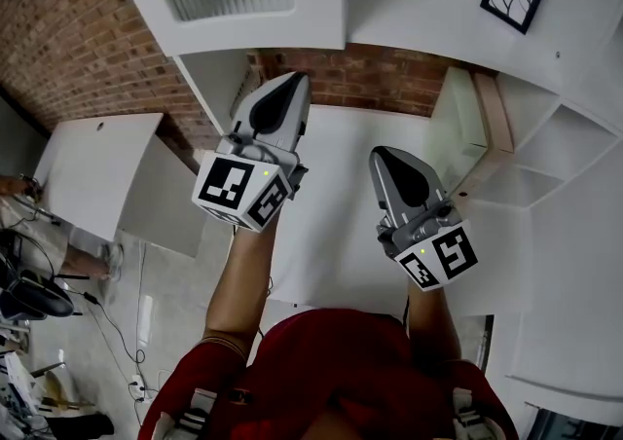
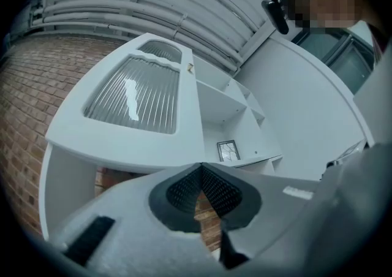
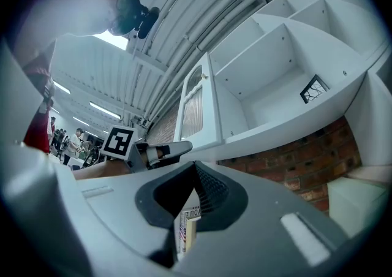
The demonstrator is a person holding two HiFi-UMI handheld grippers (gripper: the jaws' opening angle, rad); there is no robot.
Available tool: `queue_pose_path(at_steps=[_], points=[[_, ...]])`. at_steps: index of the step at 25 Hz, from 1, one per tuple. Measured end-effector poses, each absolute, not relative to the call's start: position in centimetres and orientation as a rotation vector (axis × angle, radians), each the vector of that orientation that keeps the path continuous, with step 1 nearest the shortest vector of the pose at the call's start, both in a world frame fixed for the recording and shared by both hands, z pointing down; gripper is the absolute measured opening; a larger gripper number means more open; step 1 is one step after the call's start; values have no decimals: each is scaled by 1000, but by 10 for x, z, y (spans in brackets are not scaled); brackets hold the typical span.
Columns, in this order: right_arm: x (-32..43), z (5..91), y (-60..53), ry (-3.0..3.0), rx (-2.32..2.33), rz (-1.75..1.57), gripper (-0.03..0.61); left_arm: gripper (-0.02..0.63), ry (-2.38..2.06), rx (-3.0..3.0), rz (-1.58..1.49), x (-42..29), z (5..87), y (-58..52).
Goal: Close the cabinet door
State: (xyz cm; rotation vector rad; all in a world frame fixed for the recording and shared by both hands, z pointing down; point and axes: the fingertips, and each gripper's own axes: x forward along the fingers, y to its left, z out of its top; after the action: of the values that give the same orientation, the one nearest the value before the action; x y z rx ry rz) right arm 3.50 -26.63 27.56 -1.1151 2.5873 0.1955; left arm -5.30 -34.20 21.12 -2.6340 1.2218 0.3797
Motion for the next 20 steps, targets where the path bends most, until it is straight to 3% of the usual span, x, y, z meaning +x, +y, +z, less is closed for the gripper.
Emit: queue_pose_path(at_steps=[20], points=[[-1, 288, -229, 2606, -1096, 174, 14, 0, 1085, -2760, 453, -72, 269, -233]])
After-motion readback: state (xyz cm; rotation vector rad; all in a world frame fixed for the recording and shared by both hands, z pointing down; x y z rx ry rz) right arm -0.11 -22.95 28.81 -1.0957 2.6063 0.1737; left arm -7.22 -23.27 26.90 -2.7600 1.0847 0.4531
